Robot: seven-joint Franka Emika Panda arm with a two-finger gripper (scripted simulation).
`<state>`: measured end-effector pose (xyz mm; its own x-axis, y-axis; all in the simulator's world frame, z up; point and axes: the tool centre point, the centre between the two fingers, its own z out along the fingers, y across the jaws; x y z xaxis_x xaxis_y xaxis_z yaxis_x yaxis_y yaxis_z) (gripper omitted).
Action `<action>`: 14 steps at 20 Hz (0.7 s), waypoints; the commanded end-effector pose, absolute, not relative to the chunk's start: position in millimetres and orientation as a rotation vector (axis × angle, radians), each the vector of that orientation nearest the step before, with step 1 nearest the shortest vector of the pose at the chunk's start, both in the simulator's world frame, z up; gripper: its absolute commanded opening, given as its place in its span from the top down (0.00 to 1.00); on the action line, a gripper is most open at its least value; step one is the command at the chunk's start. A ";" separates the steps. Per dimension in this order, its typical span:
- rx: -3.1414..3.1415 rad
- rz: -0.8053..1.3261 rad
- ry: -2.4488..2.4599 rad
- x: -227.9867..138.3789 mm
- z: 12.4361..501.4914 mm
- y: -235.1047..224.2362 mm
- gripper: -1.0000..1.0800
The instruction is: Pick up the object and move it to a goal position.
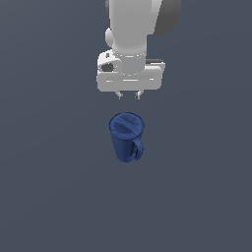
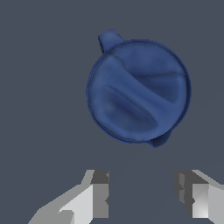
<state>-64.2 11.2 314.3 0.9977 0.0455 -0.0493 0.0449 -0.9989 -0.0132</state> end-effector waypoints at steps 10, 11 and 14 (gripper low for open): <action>-3.156 0.145 -0.146 -16.6 306.0 17.8 0.38; -3.159 0.153 -0.154 -11.3 304.5 18.6 0.38; -3.169 0.177 -0.179 4.1 299.3 21.2 0.38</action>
<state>-3.8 19.9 302.1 0.9892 0.1029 -0.1048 0.1061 -0.9940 0.0254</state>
